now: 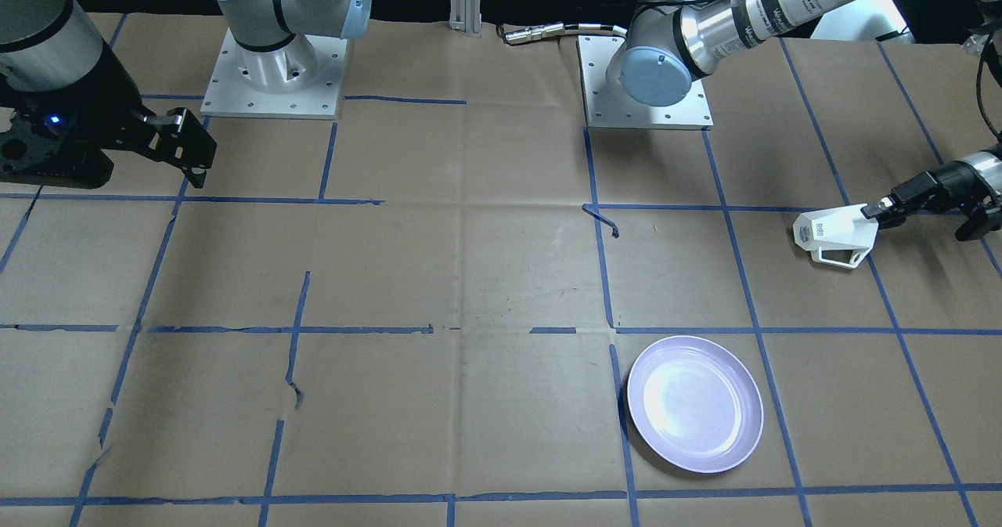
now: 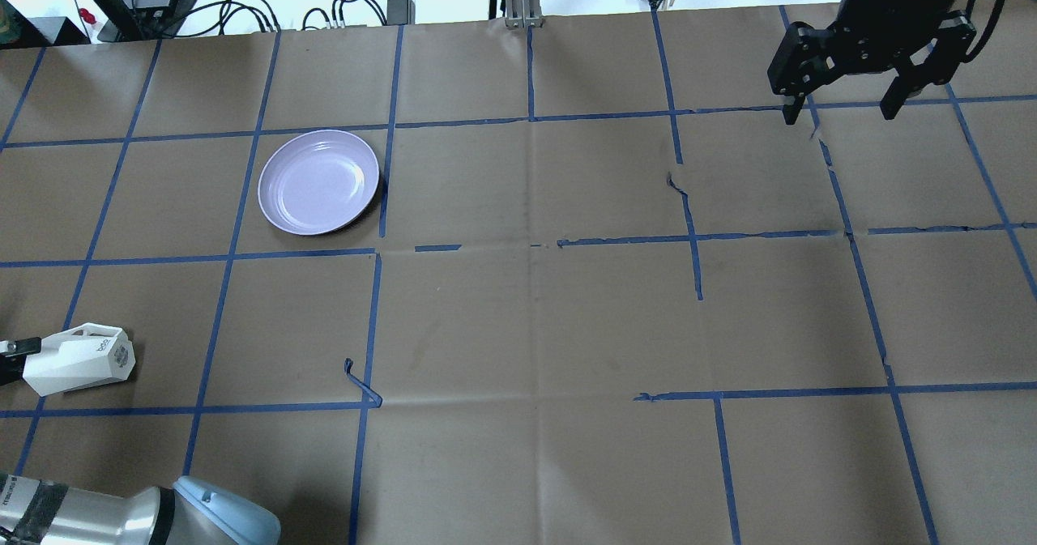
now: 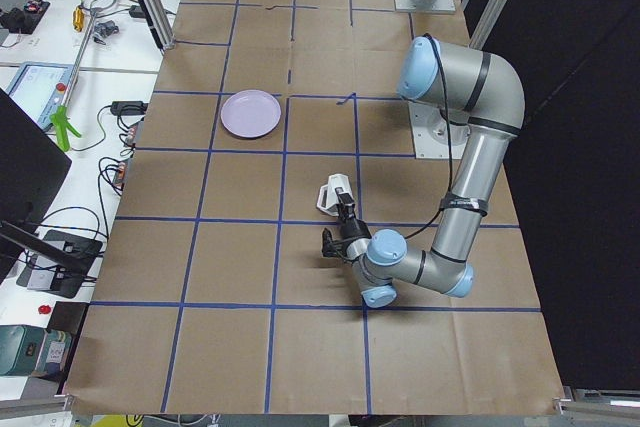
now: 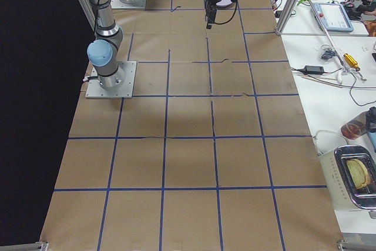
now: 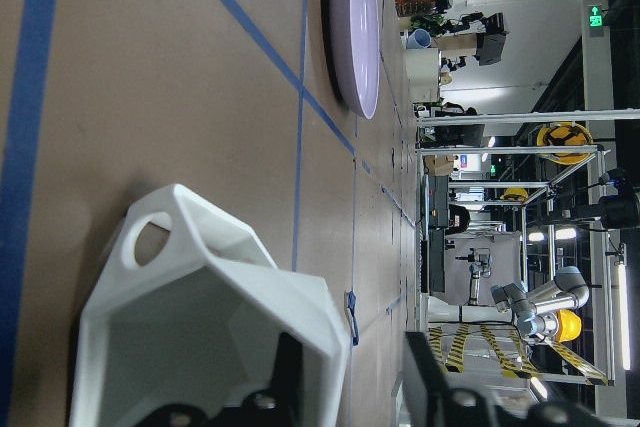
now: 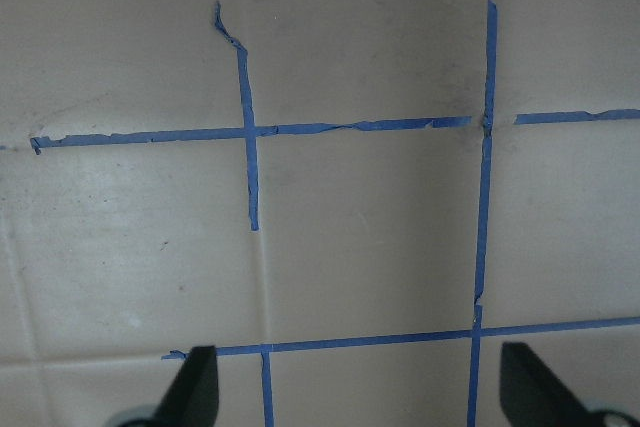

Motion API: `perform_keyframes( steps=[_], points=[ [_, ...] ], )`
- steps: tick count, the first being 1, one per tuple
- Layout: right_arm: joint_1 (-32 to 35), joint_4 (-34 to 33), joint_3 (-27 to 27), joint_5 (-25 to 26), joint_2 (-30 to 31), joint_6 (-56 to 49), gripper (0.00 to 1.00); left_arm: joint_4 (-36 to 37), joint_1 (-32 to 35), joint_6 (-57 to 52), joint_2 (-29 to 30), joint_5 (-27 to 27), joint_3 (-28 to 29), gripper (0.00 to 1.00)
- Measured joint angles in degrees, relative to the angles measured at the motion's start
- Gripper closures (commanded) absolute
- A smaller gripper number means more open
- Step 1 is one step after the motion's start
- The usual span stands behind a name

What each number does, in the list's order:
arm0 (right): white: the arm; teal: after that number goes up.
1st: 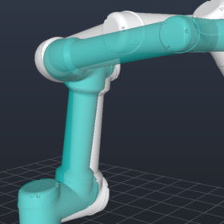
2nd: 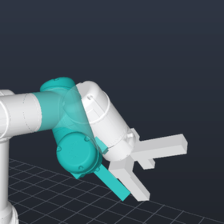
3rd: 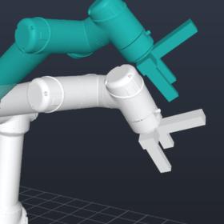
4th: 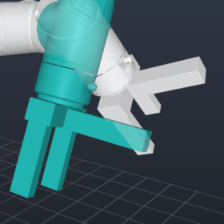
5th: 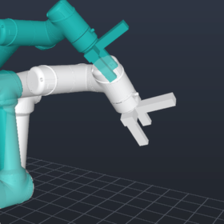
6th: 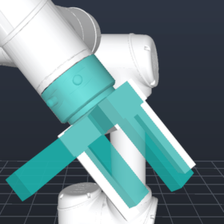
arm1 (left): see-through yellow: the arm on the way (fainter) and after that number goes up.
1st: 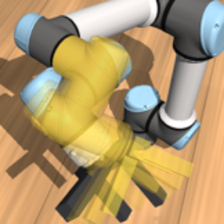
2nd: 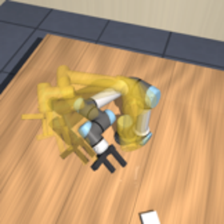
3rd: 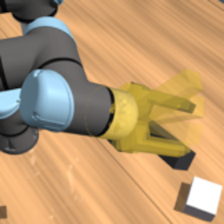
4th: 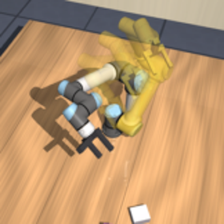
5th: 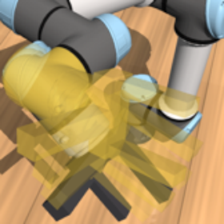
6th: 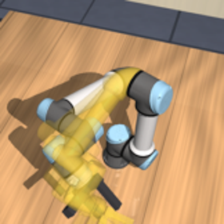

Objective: Flip cup and place on plate
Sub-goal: 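Grasp the white cup with the left gripper and lift it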

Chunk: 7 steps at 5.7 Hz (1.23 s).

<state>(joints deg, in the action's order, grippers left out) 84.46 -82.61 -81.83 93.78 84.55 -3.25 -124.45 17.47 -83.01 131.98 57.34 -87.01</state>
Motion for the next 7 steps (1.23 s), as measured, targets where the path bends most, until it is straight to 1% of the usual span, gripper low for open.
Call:
perform_keyframes(
  steps=[2,3,4,5,6,7],
  points=[
    [0.0,0.04,0.0,0.0,0.0,0.0,0.0,-1.15,0.01,-0.27,-0.16,-1.54,0.18,1.0],
    [0.0,0.01,0.0,0.0,0.0,0.0,0.0,-3.9,0.09,-0.12,-1.08,-2.53,1.07,1.0],
    [0.0,0.02,0.0,0.0,0.0,0.0,0.0,-8.65,0.3,0.42,-3.09,-3.38,3.3,1.0],
    [0.0,0.06,0.0,0.0,0.0,0.0,0.0,-14.26,0.73,1.75,-6.13,-4.28,6.25,1.0],
    [0.0,0.08,0.0,0.0,0.0,0.0,0.0,-18.31,1.33,4.03,-10.06,-4.92,8.37,1.0],
    [0.0,0.08,0.0,0.0,0.0,0.0,0.0,-20.06,2.36,7.33,-14.75,-5.7,9.26,1.0]
  ],
)
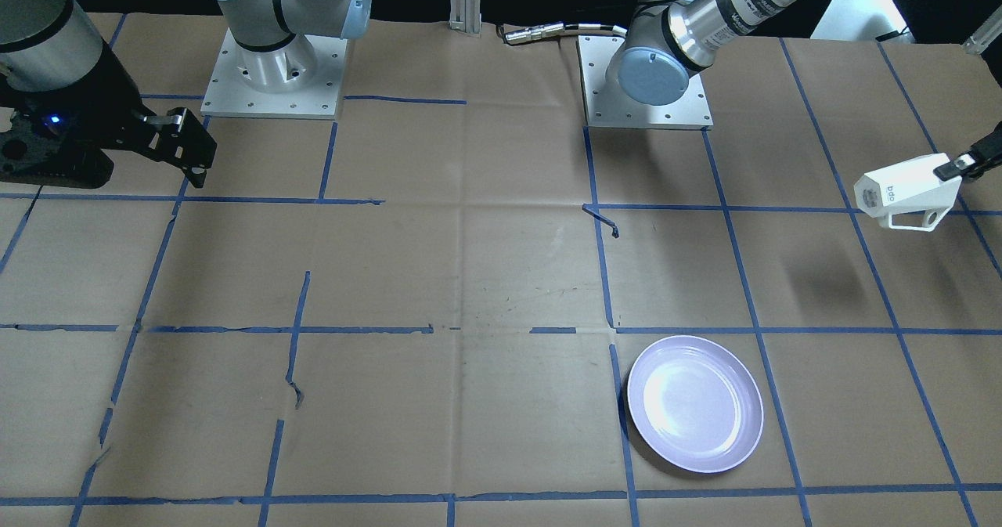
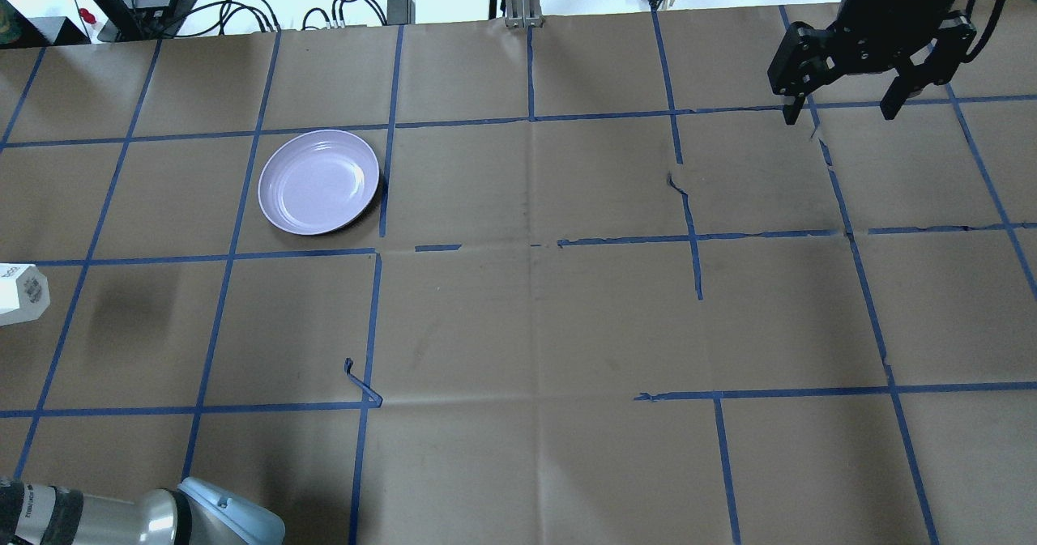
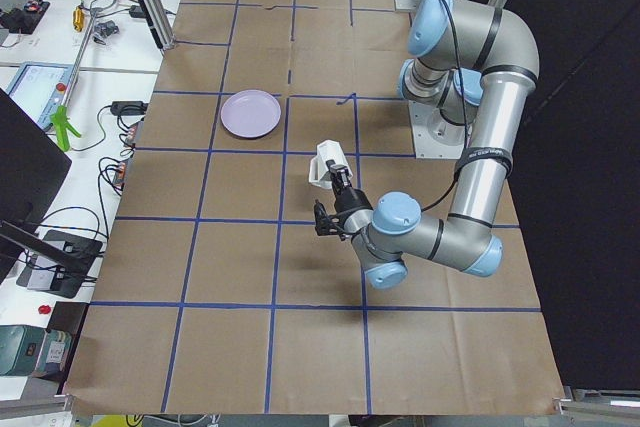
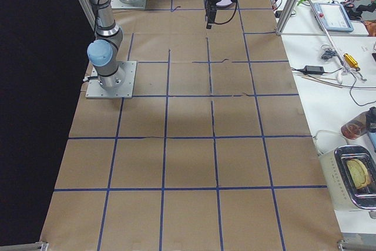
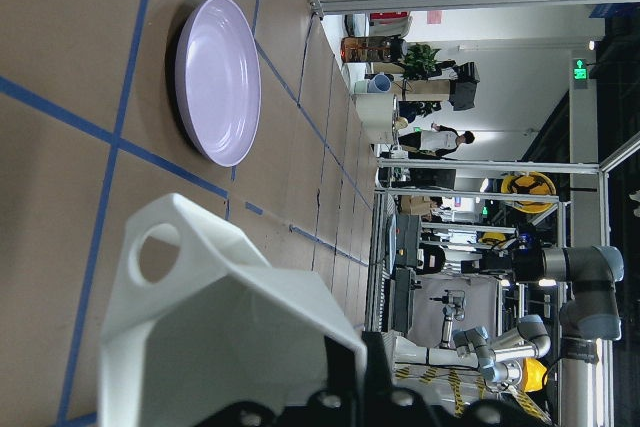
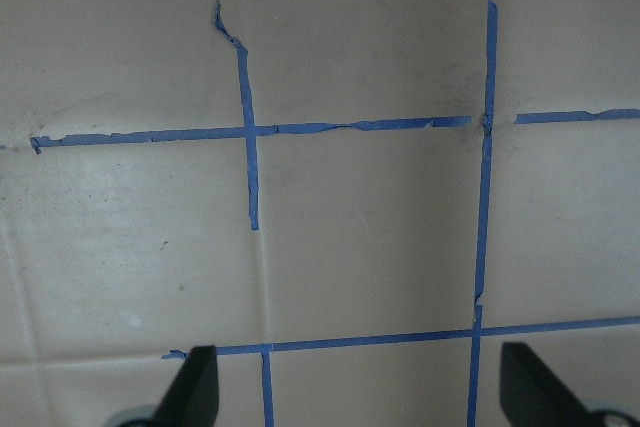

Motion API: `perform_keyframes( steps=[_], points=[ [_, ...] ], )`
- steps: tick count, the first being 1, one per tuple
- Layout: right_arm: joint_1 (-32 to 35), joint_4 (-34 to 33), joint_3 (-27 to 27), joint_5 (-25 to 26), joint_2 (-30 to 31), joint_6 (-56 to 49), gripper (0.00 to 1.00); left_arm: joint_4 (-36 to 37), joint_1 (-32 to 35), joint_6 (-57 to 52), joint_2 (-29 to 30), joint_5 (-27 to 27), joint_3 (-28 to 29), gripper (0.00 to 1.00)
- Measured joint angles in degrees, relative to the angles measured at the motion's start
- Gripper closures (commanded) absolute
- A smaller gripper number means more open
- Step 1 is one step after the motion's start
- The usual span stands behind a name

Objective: Flip cup and place on plate
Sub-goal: 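Grasp the white cup with the left gripper and lift it, then carry the cup with the left gripper over the white plate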

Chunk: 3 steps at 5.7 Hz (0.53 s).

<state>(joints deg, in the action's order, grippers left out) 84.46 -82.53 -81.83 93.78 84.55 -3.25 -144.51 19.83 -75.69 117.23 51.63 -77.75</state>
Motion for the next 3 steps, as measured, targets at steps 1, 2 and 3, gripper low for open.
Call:
perform_keyframes(
  steps=[1,2,3],
  points=[
    [0.0,-0.02,0.0,0.0,0.0,0.0,0.0,0.2,1.89,4.06,-4.78,-0.9,0.25,1.0],
    [0.0,-0.07,0.0,0.0,0.0,0.0,0.0,3.95,5.14,9.55,-9.11,-1.06,0.29,1.0],
    [0.0,-0.06,0.0,0.0,0.0,0.0,0.0,12.46,10.33,18.06,-12.59,-0.41,0.29,1.0]
  ],
)
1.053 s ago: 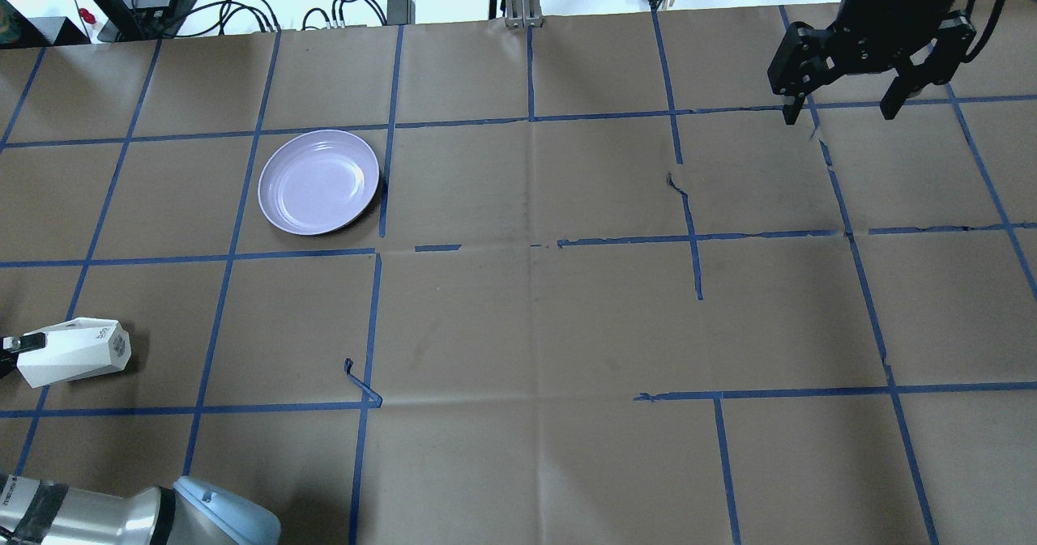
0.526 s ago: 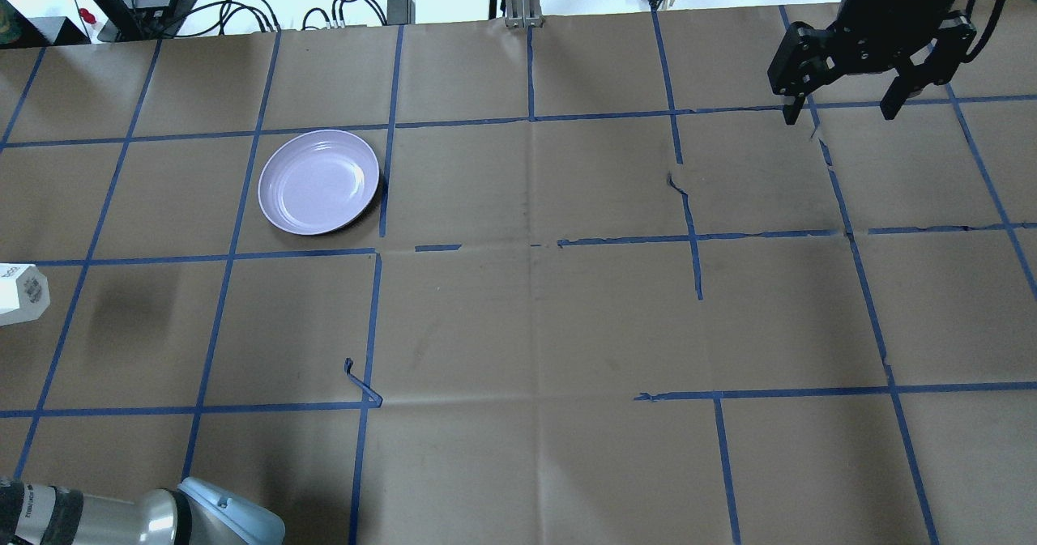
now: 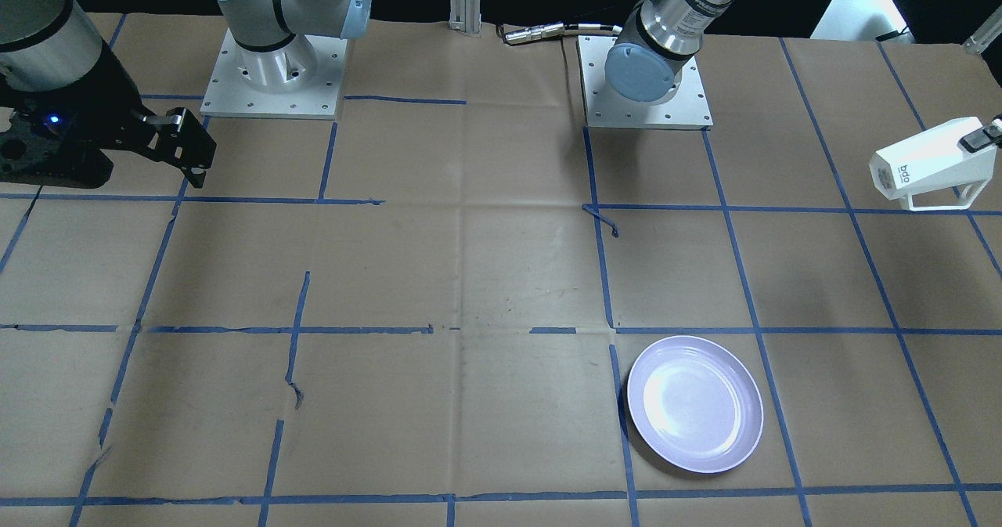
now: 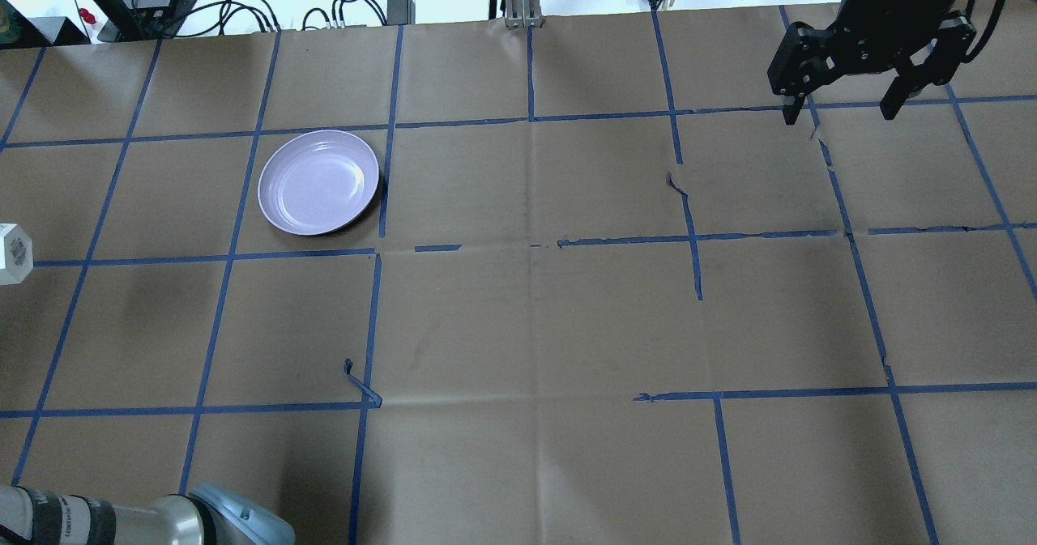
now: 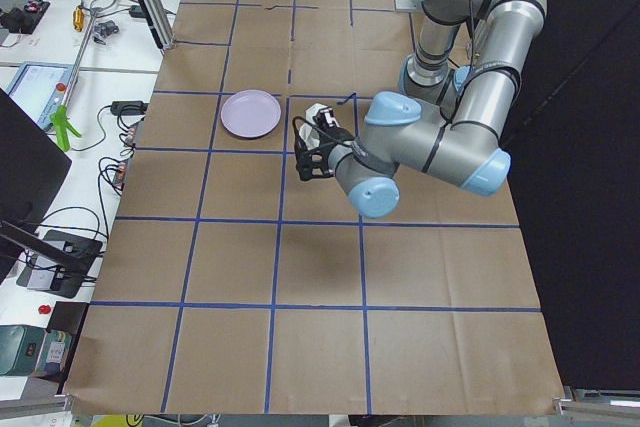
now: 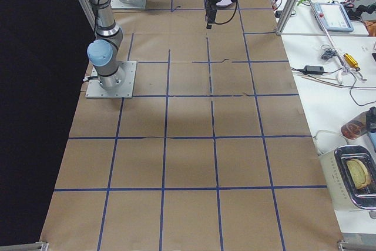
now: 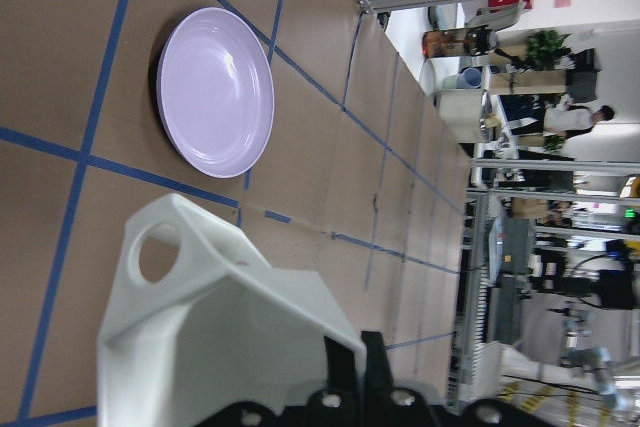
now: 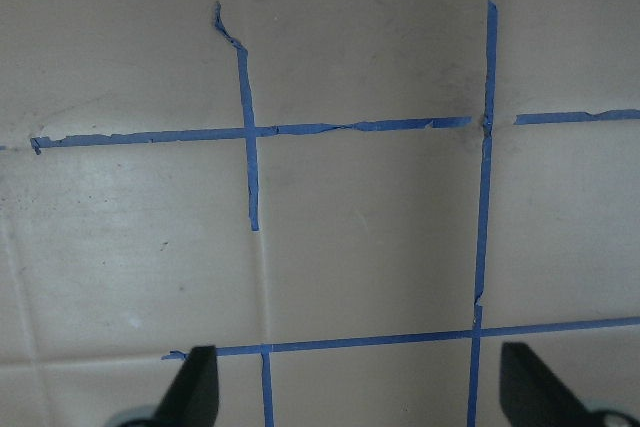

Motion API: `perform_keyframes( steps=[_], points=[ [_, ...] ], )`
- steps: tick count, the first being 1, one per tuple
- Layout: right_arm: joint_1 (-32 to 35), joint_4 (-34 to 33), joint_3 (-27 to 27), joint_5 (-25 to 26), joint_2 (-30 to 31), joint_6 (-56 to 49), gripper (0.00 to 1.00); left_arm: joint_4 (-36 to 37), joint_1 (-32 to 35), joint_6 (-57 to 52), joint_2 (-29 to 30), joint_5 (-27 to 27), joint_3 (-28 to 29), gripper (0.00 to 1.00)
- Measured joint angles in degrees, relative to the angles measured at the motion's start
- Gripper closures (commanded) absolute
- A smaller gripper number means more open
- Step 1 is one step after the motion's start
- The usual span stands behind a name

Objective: Flip cup and place on plate
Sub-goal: 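Carry the cup with the left gripper over the white plate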

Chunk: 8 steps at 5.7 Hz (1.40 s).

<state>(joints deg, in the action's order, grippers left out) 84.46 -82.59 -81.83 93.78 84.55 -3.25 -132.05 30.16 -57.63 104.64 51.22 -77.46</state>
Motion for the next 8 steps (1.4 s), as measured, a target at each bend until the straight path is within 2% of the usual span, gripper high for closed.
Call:
perform_keyframes(
  steps=[1,2,4,6,7,8],
  points=[
    [0.0,0.04,0.0,0.0,0.0,0.0,0.0,11.99,7.46,10.84,-2.28,3.16,-0.03,1.0],
    [0.0,0.05,0.0,0.0,0.0,0.0,0.0,22.79,15.83,19.81,-3.21,8.65,-0.03,1.0],
    [0.0,0.06,0.0,0.0,0.01,0.0,0.0,39.1,34.32,32.13,-2.94,22.14,0.02,1.0],
    [0.0,0.06,0.0,0.0,0.0,0.0,0.0,47.65,49.06,37.77,-1.05,34.66,0.03,1.0],
    [0.0,0.06,0.0,0.0,0.0,0.0,0.0,50.21,53.46,39.21,0.77,39.46,0.01,1.0],
    [0.0,0.03,0.0,0.0,0.0,0.0,0.0,53.02,55.39,39.64,2.92,41.52,-0.5,1.0]
  ],
)
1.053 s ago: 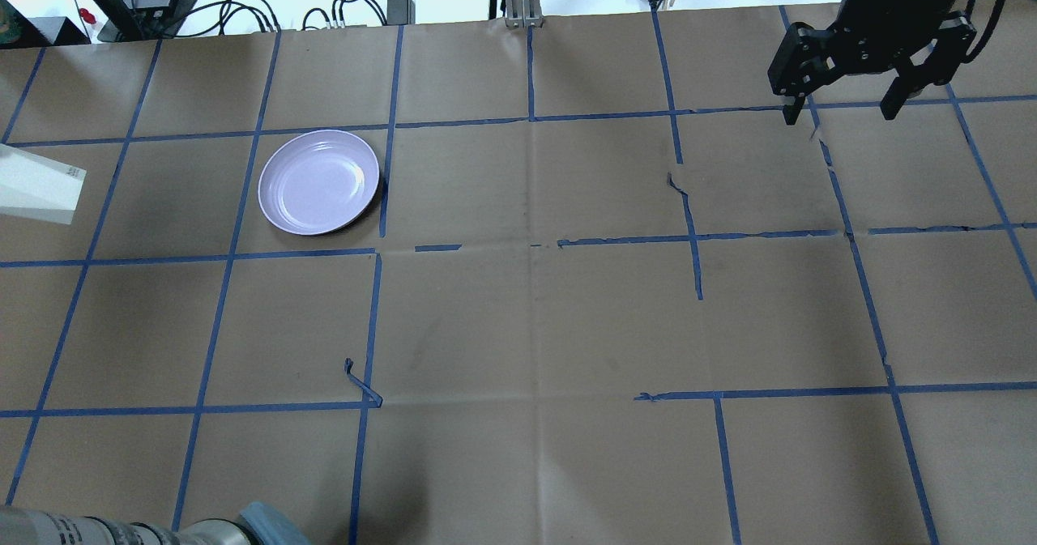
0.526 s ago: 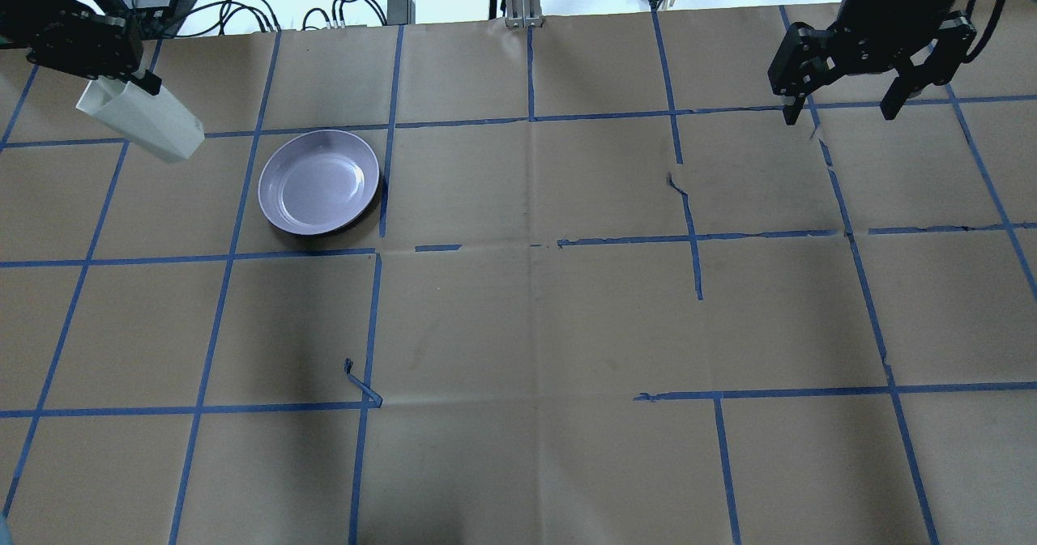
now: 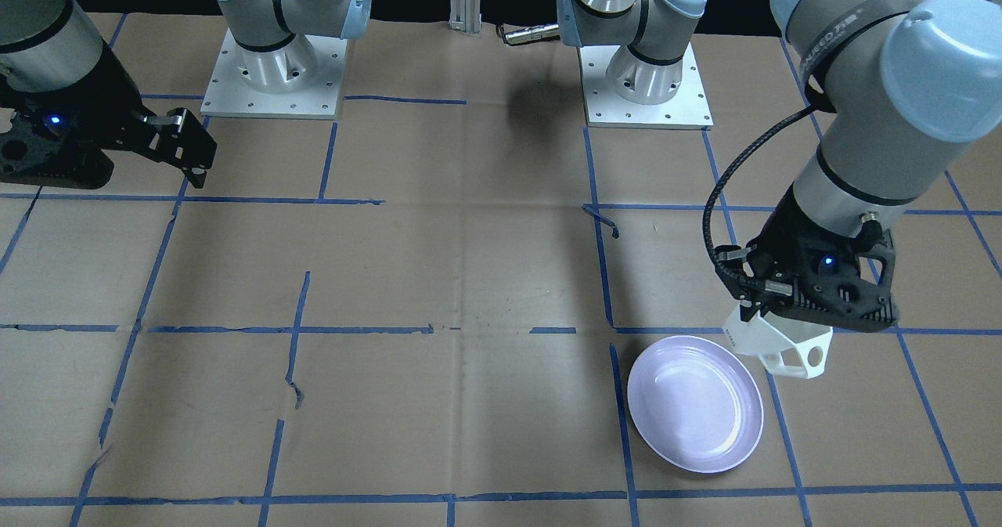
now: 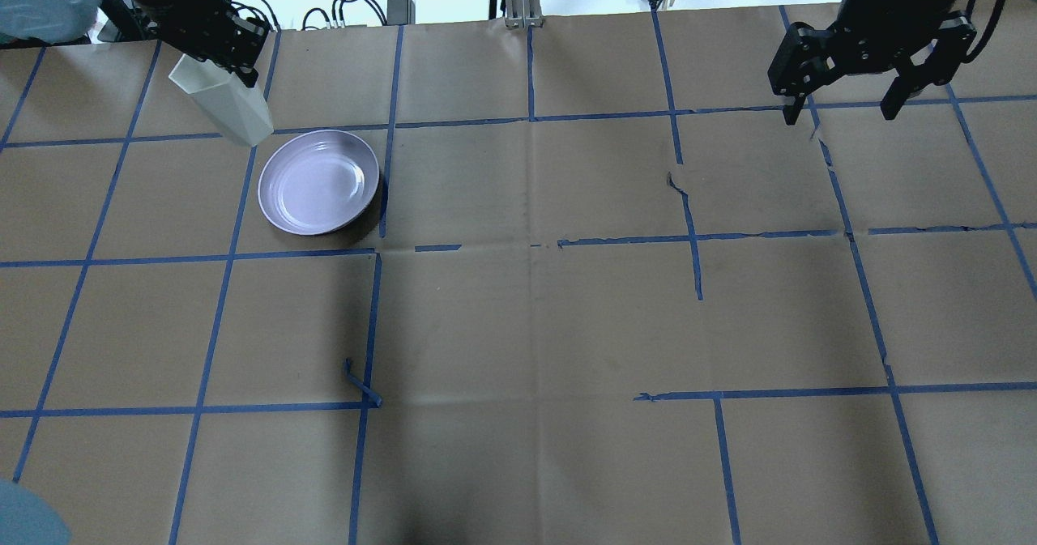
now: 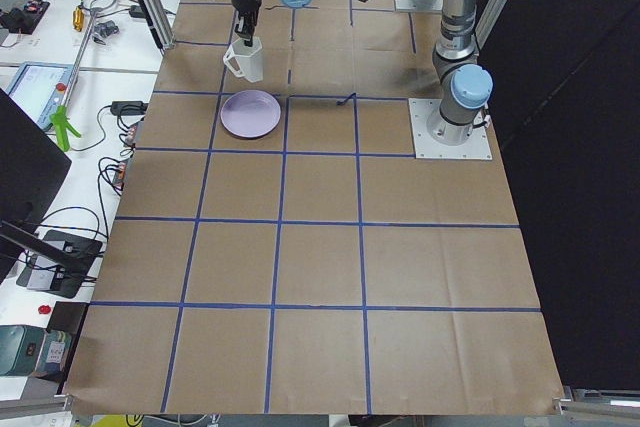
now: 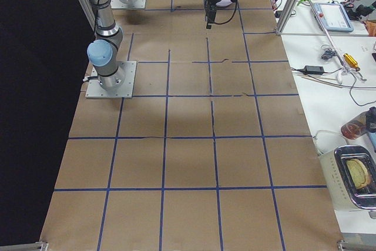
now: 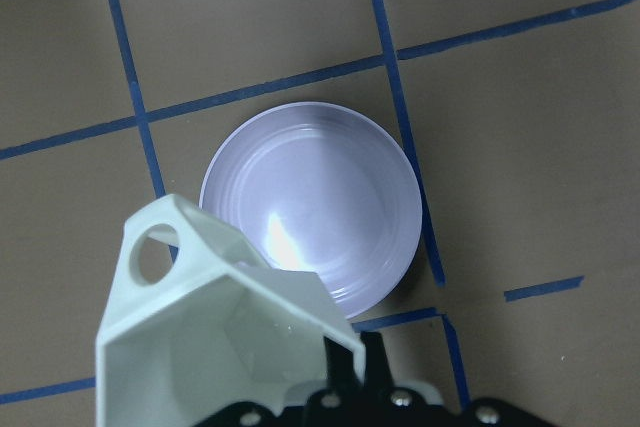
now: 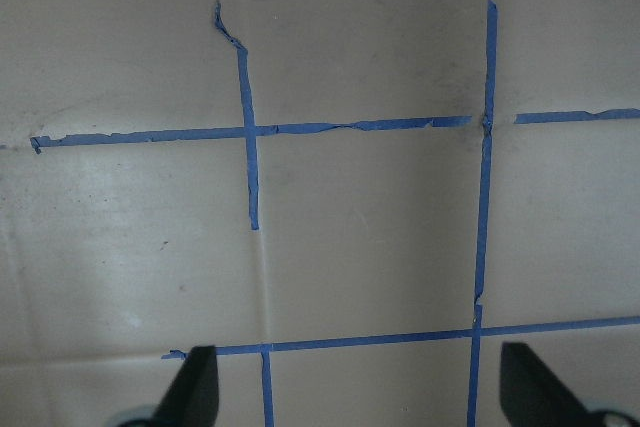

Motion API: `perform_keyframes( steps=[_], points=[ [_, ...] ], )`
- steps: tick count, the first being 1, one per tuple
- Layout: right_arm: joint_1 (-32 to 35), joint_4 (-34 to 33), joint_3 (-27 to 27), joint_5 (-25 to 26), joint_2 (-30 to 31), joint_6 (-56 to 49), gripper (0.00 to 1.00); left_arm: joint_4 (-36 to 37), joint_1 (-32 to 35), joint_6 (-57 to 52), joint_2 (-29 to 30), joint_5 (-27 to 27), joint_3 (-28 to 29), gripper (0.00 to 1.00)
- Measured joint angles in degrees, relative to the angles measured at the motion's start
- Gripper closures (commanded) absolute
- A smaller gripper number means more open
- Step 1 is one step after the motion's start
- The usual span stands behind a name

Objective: Flip cup and place on plate
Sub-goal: 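Carry the cup with the left gripper over the white plate, then lower the cup upright onto the plate and open the left gripper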

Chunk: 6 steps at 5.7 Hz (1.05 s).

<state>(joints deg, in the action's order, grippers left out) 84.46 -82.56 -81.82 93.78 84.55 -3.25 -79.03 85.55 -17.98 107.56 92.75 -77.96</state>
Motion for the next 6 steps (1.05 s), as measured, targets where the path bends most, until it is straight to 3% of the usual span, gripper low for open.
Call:
perform_keyframes(
  steps=[4,5,6],
  points=[
    [0.0,0.02,0.0,0.0,0.0,0.0,0.0,20.76,1.04,-2.29,9.54,0.94,-9.09,1.0],
    [0.0,0.02,0.0,0.0,0.0,0.0,0.0,22.82,1.05,-2.57,10.87,1.03,-10.51,0.86],
    [0.0,0.0,0.0,0.0,-0.01,0.0,0.0,23.3,1.09,-2.62,11.45,1.24,-11.31,0.13]
  ],
)
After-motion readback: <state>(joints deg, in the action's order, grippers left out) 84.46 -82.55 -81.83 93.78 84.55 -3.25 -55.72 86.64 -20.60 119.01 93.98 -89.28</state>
